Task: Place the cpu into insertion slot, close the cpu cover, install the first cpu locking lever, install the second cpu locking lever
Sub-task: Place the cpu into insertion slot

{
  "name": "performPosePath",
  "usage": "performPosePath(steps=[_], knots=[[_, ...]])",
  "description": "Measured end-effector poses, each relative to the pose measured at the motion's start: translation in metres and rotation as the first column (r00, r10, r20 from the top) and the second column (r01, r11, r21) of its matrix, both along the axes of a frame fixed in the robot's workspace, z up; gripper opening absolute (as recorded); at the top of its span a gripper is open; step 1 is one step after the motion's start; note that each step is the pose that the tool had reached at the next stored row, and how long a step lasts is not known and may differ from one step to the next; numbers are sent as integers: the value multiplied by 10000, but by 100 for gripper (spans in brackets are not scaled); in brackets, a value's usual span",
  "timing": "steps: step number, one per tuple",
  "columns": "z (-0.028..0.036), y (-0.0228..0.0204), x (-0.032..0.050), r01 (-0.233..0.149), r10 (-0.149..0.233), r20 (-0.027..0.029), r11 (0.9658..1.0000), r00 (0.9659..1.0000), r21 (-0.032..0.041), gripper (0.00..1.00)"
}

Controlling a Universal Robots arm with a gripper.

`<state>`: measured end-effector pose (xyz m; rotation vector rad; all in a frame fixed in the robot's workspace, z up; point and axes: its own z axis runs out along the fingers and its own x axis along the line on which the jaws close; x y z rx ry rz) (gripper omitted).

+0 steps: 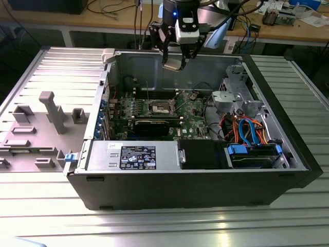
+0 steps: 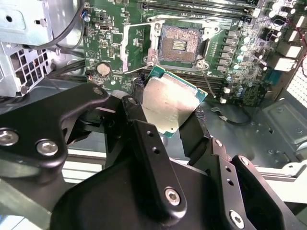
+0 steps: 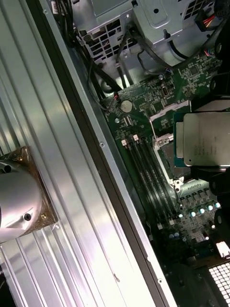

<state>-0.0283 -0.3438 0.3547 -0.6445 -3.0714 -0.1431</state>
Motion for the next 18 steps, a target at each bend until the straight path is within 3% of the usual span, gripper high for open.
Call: performPosePath(steps=[13, 18], knots=[[-18, 0, 0, 755, -755, 0, 9971, 9971, 0, 54], [-24, 0, 1, 1085, -1085, 0, 9941, 9941, 0, 54]])
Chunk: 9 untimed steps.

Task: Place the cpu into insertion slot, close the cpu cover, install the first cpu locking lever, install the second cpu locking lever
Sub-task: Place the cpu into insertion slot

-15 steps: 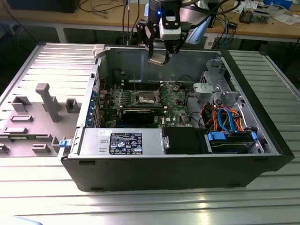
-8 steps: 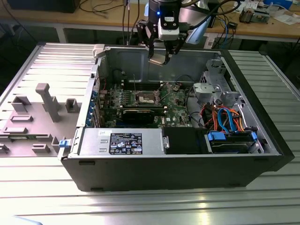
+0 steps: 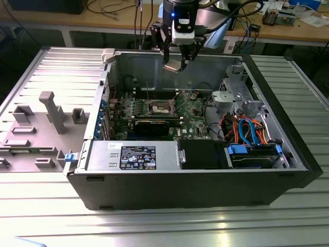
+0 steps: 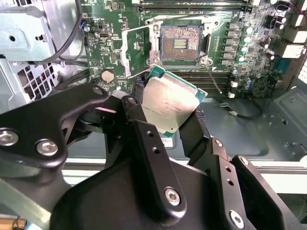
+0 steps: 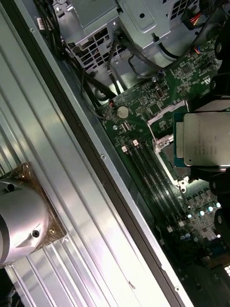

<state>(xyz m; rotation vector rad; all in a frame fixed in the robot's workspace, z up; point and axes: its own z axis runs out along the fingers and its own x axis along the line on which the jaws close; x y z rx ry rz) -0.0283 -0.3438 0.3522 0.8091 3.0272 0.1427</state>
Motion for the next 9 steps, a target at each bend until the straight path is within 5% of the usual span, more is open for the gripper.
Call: performPosePath(steps=[9], knots=[[-11, 0, 0, 502, -502, 0, 9987, 9987, -1, 54]])
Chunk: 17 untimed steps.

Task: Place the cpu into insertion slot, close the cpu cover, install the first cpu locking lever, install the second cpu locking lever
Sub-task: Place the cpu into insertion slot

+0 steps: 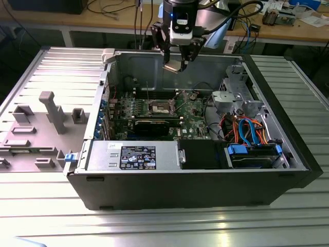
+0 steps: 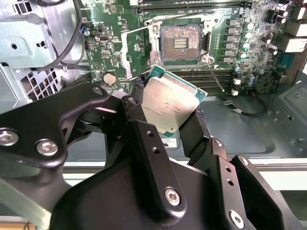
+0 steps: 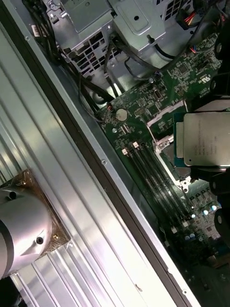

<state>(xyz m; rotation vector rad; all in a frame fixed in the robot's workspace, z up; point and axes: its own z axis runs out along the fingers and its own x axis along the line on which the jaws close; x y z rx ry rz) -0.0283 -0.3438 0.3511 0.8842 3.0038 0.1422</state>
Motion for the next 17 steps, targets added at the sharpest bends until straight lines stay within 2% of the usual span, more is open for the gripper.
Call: performPosePath(steps=[11, 17], knots=[[-13, 0, 3, 458, -458, 0, 9990, 9990, 0, 54], [-25, 0, 4, 840, -840, 1, 9965, 9965, 1, 54]])
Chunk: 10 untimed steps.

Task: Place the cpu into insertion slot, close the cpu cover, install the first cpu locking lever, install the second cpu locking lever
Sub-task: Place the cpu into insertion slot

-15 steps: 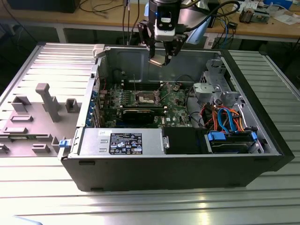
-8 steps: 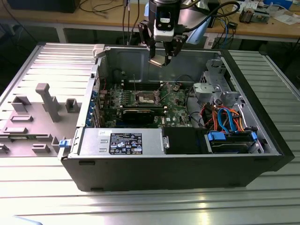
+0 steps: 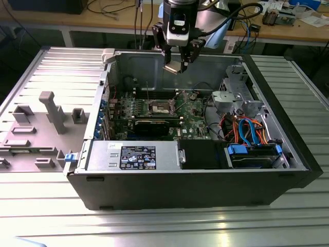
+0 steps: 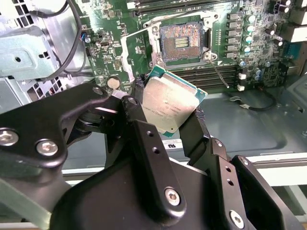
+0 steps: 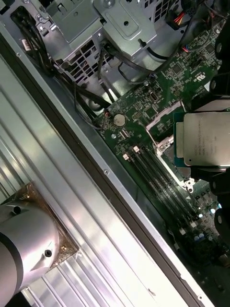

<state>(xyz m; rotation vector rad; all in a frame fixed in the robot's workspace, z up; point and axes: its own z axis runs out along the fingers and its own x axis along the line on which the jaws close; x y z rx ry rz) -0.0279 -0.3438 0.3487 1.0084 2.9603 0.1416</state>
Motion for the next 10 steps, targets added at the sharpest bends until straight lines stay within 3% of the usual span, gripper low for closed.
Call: performPosePath(steps=[10], knots=[[-20, 0, 0, 772, -772, -1, 9970, 9970, -1, 54]])
